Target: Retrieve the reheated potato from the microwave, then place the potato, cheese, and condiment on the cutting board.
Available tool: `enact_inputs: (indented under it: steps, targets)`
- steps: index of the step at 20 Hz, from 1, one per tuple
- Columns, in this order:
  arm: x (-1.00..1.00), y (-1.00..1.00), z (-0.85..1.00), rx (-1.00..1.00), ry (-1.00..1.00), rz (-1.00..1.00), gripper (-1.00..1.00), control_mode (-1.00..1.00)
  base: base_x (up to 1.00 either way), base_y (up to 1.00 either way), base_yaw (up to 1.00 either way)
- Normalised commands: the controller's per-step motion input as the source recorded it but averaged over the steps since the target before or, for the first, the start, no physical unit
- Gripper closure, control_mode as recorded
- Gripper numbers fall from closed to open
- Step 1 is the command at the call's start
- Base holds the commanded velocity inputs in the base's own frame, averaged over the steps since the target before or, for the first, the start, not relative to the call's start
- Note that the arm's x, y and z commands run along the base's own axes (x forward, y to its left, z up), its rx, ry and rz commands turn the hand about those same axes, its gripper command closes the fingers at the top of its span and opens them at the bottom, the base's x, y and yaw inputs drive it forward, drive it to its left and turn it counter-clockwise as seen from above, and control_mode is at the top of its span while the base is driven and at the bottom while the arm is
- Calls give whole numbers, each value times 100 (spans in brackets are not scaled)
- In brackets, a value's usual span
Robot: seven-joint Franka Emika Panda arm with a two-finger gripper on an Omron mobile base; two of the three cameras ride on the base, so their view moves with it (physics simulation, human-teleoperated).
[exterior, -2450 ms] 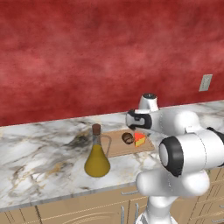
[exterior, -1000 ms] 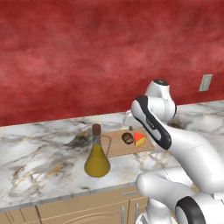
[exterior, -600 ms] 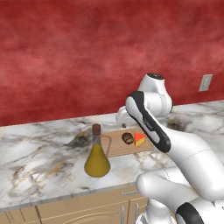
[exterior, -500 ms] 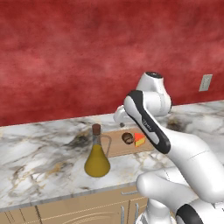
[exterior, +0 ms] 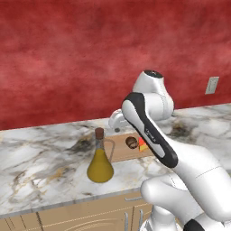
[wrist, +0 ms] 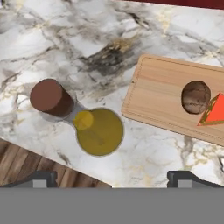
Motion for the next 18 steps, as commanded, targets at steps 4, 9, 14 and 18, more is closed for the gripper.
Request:
enact_inputs:
  steps: [4, 9, 14, 18]
  targets:
    - [-47, 22, -6, 0, -5, 12, -100, -100, 0, 0, 0]
    - [-20, 13, -18, 3, -4, 9, -100, -100, 0, 0, 0]
    - [-7, 22, -16, 0, -1, 0, -100, -100, 0, 0, 0]
    - [0, 29, -18, 0, 0, -11, -100, -100, 0, 0, 0]
